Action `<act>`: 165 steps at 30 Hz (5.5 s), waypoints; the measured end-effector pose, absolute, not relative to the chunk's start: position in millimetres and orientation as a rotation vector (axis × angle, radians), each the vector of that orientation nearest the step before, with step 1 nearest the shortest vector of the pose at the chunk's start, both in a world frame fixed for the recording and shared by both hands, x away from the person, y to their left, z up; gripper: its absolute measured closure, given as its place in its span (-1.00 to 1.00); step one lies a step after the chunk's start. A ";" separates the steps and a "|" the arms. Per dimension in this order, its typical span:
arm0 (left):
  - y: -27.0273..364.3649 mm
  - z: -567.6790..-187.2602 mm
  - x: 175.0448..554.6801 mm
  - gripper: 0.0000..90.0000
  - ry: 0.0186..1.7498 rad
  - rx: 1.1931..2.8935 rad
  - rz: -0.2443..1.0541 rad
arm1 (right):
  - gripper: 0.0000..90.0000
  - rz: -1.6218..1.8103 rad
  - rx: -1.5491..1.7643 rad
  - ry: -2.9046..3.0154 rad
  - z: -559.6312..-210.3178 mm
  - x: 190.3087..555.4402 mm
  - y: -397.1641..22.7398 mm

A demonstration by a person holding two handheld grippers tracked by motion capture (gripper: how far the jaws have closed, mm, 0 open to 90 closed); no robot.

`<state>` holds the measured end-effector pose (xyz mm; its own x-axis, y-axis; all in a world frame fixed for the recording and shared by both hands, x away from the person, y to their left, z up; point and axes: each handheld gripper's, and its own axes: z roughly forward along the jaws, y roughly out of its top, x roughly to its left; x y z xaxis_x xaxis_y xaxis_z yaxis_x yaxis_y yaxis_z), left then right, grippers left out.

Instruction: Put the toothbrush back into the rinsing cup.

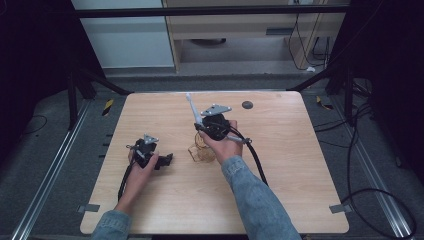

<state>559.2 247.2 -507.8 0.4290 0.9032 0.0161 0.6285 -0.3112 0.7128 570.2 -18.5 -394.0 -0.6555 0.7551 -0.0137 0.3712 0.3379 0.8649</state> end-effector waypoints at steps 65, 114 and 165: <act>247.1 -507.8 559.1 -1.00 1.287 2.051 0.559 | 0.48 1.157 0.970 2.240 -416.3 563.1 -18.5; 247.1 -507.8 559.1 -1.00 1.287 2.050 0.558 | 0.44 1.157 0.968 2.263 -411.1 565.9 -16.8; 247.1 -507.8 559.2 -1.00 1.287 2.050 0.559 | -0.12 1.184 0.970 2.233 -399.9 551.7 -27.2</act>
<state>559.2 247.1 -507.8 0.4288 0.9033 0.0158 0.6284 -0.3108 0.7132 551.7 -27.2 -399.9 -0.6621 0.7478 -0.0485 0.3796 0.3905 0.8387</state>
